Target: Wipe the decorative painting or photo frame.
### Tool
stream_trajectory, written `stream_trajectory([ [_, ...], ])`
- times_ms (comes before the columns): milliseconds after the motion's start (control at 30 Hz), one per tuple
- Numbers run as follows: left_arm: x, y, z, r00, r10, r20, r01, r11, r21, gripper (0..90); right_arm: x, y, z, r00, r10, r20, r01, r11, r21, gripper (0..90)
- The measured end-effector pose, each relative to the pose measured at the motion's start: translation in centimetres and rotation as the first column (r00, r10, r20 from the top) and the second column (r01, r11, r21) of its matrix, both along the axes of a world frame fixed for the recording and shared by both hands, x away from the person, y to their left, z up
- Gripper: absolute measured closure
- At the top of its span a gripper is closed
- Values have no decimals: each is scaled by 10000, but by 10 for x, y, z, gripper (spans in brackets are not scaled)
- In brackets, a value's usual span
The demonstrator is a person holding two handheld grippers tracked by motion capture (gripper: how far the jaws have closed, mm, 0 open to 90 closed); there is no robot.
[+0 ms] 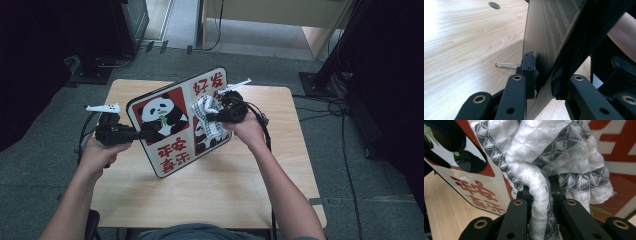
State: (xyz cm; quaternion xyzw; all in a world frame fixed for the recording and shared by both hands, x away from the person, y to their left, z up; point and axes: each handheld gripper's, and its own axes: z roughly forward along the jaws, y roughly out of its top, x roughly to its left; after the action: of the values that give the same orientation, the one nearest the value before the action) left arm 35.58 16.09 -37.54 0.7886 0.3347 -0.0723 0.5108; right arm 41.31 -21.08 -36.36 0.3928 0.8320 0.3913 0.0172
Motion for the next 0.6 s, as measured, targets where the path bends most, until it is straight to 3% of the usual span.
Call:
stream_trajectory([
  [600,-1,-2,1,10000,-44,42,43,10000,83,768,-3,-5,-23,9998,-50,-197,50,10000,0,819],
])
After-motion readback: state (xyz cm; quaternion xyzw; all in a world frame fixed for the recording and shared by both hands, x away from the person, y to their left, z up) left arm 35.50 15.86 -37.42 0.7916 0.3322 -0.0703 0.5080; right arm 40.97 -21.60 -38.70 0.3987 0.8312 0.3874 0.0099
